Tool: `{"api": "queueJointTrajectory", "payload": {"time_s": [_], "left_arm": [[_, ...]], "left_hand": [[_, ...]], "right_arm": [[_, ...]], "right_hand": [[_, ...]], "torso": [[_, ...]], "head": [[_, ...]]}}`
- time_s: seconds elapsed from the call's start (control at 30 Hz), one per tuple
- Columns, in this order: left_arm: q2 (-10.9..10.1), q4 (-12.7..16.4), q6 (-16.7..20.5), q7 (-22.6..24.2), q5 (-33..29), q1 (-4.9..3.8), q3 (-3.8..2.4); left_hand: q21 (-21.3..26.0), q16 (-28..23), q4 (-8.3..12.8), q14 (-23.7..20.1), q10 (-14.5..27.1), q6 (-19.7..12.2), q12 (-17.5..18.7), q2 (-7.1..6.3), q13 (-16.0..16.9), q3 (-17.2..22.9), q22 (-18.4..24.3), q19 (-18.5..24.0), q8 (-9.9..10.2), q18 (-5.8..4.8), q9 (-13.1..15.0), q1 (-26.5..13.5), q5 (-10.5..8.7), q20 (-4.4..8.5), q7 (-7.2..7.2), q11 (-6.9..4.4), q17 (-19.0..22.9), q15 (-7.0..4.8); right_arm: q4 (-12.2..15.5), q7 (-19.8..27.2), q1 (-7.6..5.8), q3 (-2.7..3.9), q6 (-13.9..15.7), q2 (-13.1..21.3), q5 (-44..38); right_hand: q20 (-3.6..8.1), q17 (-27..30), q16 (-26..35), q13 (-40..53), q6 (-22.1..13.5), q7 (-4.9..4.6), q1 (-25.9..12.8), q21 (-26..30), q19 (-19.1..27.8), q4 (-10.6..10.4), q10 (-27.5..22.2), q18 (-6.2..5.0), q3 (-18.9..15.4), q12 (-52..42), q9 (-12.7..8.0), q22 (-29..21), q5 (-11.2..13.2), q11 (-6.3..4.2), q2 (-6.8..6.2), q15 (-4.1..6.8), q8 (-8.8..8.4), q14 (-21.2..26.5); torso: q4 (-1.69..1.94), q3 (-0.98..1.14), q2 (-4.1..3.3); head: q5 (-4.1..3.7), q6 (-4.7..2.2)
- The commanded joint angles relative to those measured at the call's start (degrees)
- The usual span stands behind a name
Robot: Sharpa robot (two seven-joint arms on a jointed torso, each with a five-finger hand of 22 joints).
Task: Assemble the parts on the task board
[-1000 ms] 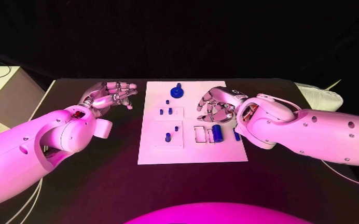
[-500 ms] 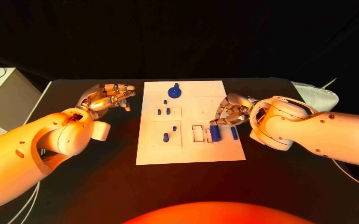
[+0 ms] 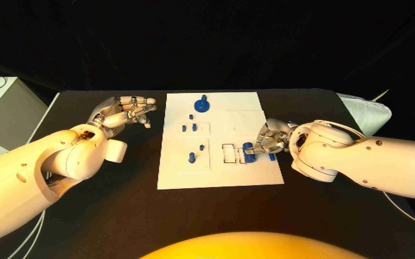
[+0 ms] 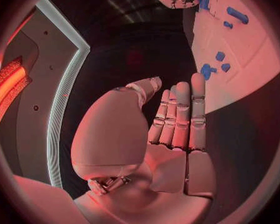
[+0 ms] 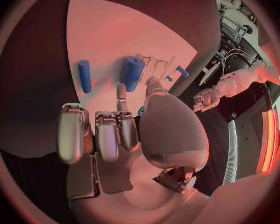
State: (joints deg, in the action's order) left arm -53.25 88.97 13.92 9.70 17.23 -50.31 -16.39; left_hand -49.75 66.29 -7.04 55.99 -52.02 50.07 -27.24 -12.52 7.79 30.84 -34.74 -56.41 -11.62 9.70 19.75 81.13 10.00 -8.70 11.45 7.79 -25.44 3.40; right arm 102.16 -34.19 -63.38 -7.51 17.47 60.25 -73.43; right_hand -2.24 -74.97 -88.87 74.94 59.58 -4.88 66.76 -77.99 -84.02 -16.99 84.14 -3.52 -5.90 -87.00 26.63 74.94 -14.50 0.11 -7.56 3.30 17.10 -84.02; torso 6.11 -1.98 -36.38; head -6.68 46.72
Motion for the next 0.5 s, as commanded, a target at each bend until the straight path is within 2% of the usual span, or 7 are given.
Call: {"api": "queueJointTrajectory", "payload": {"time_s": [0.03,0.13,0.5], "left_arm": [[0.0,0.2,-0.9,0.9,-0.3,0.02,-0.05],[-0.1,0.2,-0.8,0.9,-0.3,0.04,-0.05],[-0.2,0.1,-0.9,0.7,-0.3,0.05,-0.05]], "left_hand": [[0.3,-0.1,-0.4,-0.3,0.3,0.1,-0.2,0.0,-0.1,0.1,0.1,-0.5,-0.2,0.88,0.1,0.5,0.3,0.04,0.01,0.04,0.0,0.11],[0.3,-0.1,-0.4,-0.3,0.3,0.1,-0.2,0.0,-0.1,0.1,0.1,-0.5,-0.2,0.88,0.1,0.5,0.3,0.04,0.01,0.04,0.0,0.11],[0.4,0.0,-0.7,-0.3,0.3,0.1,-0.3,0.1,-0.1,0.0,0.1,-0.5,-0.2,0.87,0.1,0.3,0.32,0.02,0.02,0.04,0.0,0.12]], "right_arm": [[-0.3,-2.5,0.53,-0.02,-0.5,-0.4,-2.5],[-0.9,-2.7,1.1,-0.02,0.3,-1.2,-3.0],[-2.7,-2.9,2.15,-0.02,1.3,-3.4,-3.3]], "right_hand": [[0.1,-12.6,-0.4,12.9,0.1,0.29,-0.8,-0.2,-3.0,0.0,4.2,0.8,-0.7,-0.2,0.1,6.3,0.3,0.09,0.0,0.41,0.25,-5.5],[0.11,-12.5,-0.3,12.7,0.1,0.29,-1.2,-0.2,-3.0,0.0,4.1,0.79,-1.0,0.1,0.2,6.2,0.5,0.09,-0.07,0.41,0.3,-5.5],[0.11,-12.5,-0.3,12.7,0.1,0.3,-1.5,-0.2,-3.0,-0.1,4.0,0.79,-1.3,0.1,0.2,6.3,0.6,0.08,-0.08,0.41,0.33,-5.4]], "torso": [[0.07,0.1,-0.01],[-0.04,0.11,-0.06],[0.05,0.11,-0.07]], "head": [[0.08,0.14],[0.16,0.19],[0.06,0.41]]}}
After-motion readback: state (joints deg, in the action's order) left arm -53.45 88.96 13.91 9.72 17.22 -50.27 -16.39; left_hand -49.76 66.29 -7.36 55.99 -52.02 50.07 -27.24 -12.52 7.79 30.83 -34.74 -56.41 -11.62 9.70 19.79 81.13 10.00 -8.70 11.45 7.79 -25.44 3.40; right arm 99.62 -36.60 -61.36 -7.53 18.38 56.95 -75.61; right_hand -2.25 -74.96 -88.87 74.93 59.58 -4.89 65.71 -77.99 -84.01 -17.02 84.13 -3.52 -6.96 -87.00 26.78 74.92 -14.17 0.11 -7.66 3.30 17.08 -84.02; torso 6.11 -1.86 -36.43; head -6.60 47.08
